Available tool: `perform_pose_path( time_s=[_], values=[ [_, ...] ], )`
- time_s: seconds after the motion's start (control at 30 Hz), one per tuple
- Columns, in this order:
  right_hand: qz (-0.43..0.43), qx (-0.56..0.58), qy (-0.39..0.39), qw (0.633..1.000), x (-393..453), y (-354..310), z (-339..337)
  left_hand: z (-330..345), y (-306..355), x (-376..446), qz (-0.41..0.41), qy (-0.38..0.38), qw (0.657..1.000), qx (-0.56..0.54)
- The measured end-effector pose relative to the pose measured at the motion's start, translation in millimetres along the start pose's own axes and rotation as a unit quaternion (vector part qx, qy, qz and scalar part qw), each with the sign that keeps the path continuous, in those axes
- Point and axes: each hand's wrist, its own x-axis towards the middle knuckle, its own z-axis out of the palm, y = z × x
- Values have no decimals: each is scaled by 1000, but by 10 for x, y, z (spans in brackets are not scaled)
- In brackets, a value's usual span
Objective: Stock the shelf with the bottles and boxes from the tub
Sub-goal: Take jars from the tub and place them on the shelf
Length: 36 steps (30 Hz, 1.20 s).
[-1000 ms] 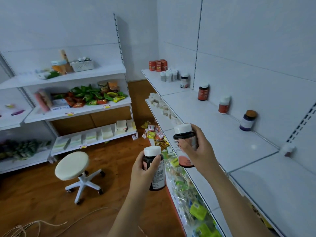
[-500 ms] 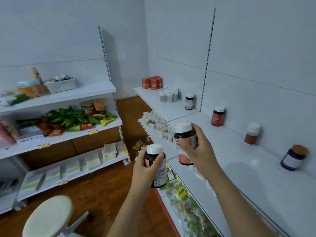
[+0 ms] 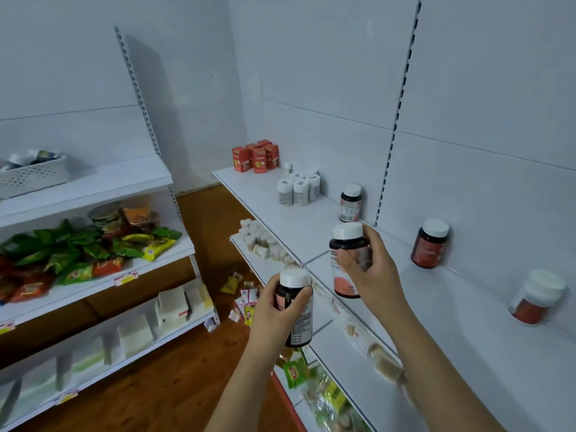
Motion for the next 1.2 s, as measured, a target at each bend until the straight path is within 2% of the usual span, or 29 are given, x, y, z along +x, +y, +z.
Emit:
perform_pose_path(
  time_s=[0.37, 0.67, 0.9, 1.2],
  values=[
    [77, -10, 115, 990, 1661, 1068, 72, 326, -49, 2283, 12, -136, 987, 86],
    [113, -75, 239, 962, 2187, 1548, 119, 655, -288, 3389, 65, -239, 964, 96],
    [157, -138, 289, 934, 2134, 1745, 416, 744, -569, 3922, 97, -390, 906, 137],
    [259, -126, 328, 900, 2194, 1600, 757, 809, -762, 4319, 186, -453, 855, 174]
  ],
)
